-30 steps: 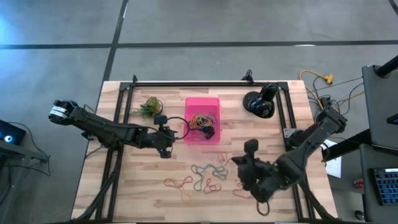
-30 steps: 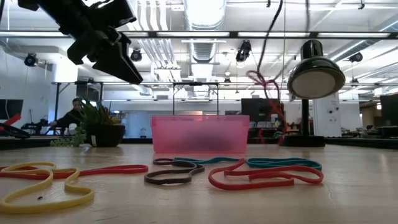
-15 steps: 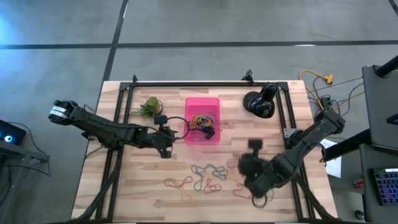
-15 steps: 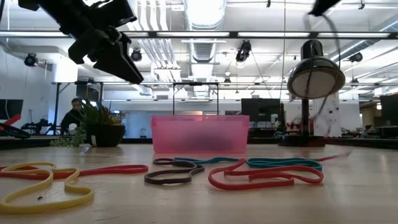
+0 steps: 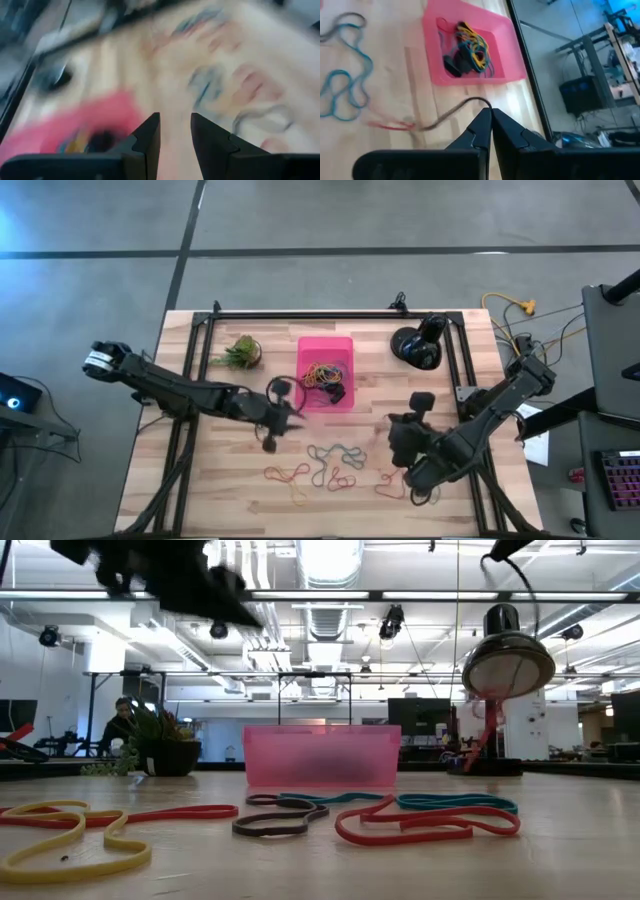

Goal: Pick and place rubber bands into bin
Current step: Put the purple rubber bands into the pink bin, then put the yellow rubber bands into the pink bin

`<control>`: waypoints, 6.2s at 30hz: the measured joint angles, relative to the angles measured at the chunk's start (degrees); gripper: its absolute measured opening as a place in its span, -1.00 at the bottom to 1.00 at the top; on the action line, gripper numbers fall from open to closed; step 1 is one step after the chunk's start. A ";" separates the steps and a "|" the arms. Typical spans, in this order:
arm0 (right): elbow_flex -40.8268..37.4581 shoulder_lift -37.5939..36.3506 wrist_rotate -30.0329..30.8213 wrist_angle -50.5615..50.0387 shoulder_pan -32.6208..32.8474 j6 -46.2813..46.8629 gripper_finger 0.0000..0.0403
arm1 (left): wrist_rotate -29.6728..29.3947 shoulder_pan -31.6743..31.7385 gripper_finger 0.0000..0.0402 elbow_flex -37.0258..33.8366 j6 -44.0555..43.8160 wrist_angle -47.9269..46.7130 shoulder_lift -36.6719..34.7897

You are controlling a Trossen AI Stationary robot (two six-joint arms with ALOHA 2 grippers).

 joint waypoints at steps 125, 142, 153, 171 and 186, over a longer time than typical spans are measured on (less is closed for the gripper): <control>0.35 1.54 0.92 24.73 -1.80 -27.29 -0.96 | 0.38 -2.25 -1.00 18.62 -5.30 5.23 37.63; -7.04 1.51 9.19 30.66 -11.70 -32.76 -0.96 | -21.63 -9.38 -1.00 -6.55 -15.57 1.82 4.42; -9.05 1.52 -0.71 55.34 -25.78 -54.08 -0.96 | -21.53 -10.51 -1.00 -15.77 -17.04 5.71 -5.39; -18.76 1.53 -37.48 73.84 -48.99 -49.57 -0.96 | -21.30 -10.56 -1.00 -16.72 -16.97 6.03 -5.95; -20.21 1.45 -45.94 74.30 -49.98 -48.14 -0.37 | -19.32 -10.49 -1.00 -16.92 -16.95 6.47 -5.61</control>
